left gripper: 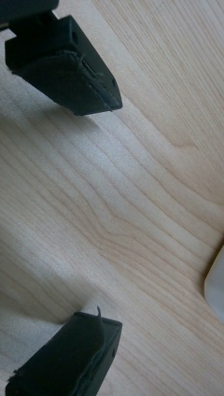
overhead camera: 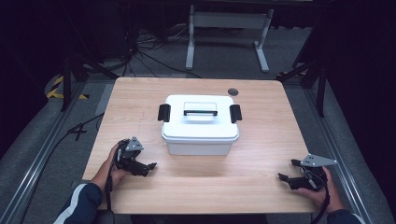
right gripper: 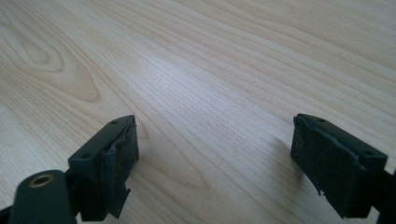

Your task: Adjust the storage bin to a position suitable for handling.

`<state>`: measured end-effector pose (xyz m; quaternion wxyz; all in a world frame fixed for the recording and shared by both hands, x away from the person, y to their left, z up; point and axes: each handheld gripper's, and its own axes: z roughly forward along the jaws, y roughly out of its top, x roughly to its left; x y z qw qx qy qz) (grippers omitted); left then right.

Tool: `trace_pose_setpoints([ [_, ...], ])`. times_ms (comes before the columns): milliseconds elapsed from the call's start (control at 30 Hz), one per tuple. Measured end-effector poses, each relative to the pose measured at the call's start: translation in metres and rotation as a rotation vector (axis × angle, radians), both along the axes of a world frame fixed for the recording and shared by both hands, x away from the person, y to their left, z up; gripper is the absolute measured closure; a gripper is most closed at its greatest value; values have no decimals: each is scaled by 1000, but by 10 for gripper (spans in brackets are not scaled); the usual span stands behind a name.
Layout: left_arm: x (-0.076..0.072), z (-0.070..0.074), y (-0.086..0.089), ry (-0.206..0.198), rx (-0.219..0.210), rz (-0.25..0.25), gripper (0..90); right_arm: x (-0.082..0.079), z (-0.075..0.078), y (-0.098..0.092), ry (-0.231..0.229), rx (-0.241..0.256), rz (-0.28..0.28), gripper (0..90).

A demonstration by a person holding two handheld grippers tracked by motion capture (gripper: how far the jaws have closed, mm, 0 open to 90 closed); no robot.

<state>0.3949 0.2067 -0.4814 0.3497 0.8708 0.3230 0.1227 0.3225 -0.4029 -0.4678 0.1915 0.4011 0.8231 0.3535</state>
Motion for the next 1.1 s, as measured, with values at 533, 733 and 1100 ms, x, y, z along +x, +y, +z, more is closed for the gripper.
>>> trace_pose_setpoints([
  [533, -1, 0, -1, 6, -3, 2, 0, 10, 3, 4, 19, -14, 31, 205],
  [733, 0, 0, 0, 3, 0, -21, 0, 10, 10, 7, 10, -27, 55, 310],
  [1100, -1, 0, -1, -1, -2, -15, 1, 22, 60, 30, -64, -45, 158, 387],
])
